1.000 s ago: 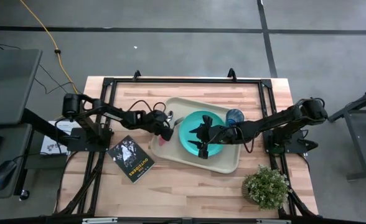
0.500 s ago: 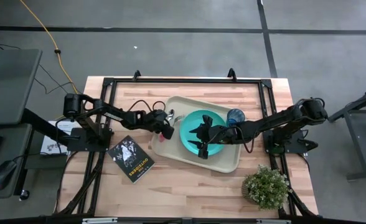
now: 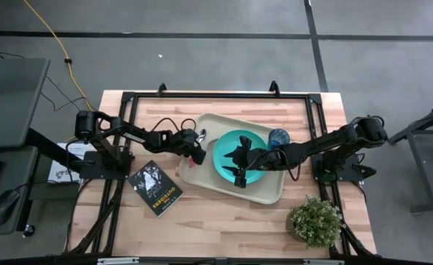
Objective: Pick and place plate/cup/fork/spoon on tray
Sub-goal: Put the pink fork on the gray serving tray to the right of the orange spoon
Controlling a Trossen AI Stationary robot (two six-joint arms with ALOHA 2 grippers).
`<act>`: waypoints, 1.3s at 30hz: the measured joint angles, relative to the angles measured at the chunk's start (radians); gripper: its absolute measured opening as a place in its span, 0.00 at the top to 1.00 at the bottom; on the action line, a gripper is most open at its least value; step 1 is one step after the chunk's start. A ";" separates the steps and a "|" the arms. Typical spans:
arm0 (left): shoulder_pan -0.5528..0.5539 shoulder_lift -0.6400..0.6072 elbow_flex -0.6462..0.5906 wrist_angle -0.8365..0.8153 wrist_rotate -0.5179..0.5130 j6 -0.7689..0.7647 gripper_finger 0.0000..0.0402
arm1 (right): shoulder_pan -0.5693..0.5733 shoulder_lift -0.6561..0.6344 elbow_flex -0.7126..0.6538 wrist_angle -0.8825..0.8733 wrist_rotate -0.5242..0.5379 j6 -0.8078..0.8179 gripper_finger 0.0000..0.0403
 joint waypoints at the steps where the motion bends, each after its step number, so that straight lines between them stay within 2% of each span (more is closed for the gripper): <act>1: 0.003 0.000 0.000 0.006 -0.001 0.003 0.75 | 0.000 0.000 0.000 0.000 0.000 0.000 0.53; 10: 0.064 0.000 0.009 0.068 0.055 0.068 0.75 | 0.000 0.000 0.000 0.000 0.000 0.000 0.53; 16: 0.079 0.000 0.076 0.046 0.073 0.190 0.77 | 0.000 0.000 0.000 0.000 0.000 0.000 0.53; 19: 0.072 -0.001 0.131 -0.046 0.051 0.303 0.84 | 0.000 0.000 0.000 0.000 0.000 0.000 0.53; 22: 0.066 0.000 0.170 -0.147 -0.033 0.395 0.96 | 0.000 0.000 0.000 0.000 0.000 0.000 0.53; 25: 0.066 0.015 0.174 -0.171 -0.068 0.413 0.98 | 0.000 0.000 0.000 0.001 0.000 0.000 0.53; 30: 0.061 0.043 0.174 -0.173 -0.043 0.438 1.00 | 0.000 0.000 0.000 0.008 0.000 0.000 0.53; 39: 0.051 0.032 0.175 -0.082 -0.042 0.451 1.00 | 0.000 0.000 0.000 0.008 0.000 0.000 0.53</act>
